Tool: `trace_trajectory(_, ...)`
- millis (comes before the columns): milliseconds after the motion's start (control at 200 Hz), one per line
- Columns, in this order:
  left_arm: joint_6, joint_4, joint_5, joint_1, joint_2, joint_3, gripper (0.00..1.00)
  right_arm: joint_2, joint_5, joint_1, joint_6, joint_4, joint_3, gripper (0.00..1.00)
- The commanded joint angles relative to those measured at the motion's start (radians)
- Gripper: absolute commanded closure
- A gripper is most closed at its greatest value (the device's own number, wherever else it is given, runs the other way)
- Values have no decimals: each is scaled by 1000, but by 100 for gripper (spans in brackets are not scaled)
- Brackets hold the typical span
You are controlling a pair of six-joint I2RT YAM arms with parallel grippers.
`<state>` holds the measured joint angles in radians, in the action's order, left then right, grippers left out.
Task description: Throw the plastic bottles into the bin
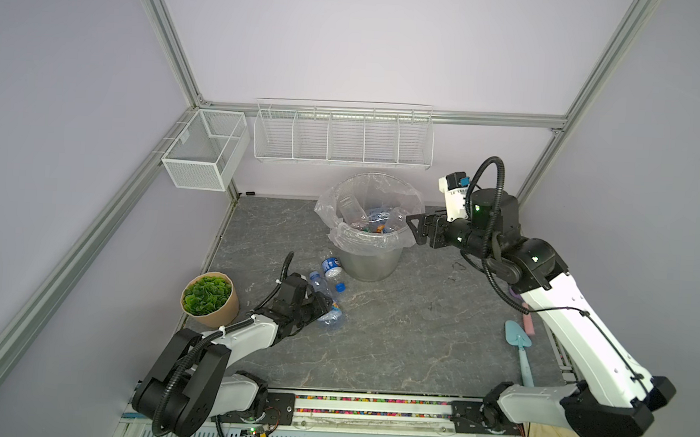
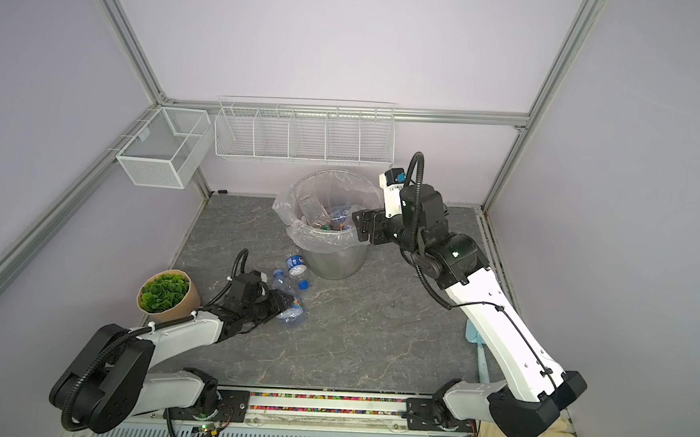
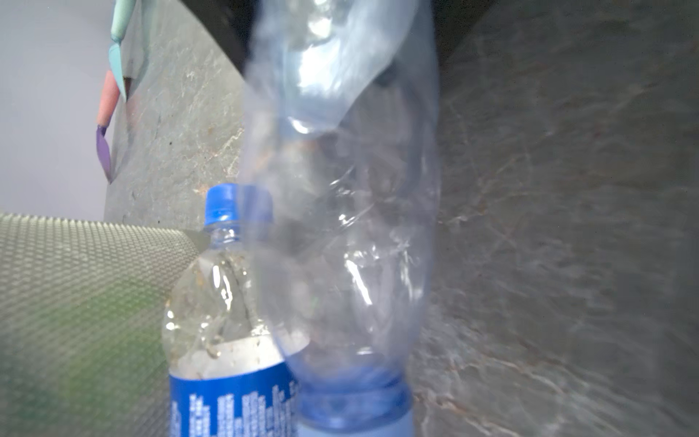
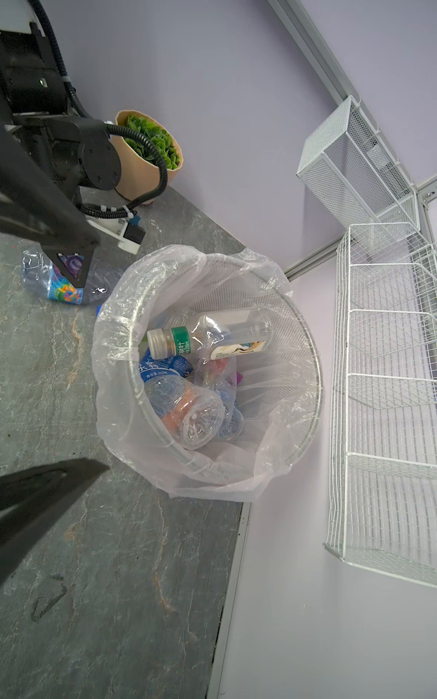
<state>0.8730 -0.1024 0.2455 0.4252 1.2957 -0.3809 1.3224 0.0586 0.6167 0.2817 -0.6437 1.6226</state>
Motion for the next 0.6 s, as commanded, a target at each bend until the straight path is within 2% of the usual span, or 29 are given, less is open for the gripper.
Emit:
trace_trajectory(0,-2,57,-22,-5,-9,-7,63,-33,-7,-8,8,25,-24,11)
trace_trajectory(75,-11,99,-44,-5,-50,-8,69,-44,-6,-13,11,27,-35,11)
trace_trajectory(190,-26,174,-75,-5,-139,-17,72,-56,-9,-17,14,31,-51,11)
trace_trajectory(395,-74,336,-123,-5,-354,-63,73,-83,-8,-22,19,31,-82,11)
trace_trajectory(595,-132,543,-198,-5,-504,-201,73,-121,0,-23,31,37,-151,11)
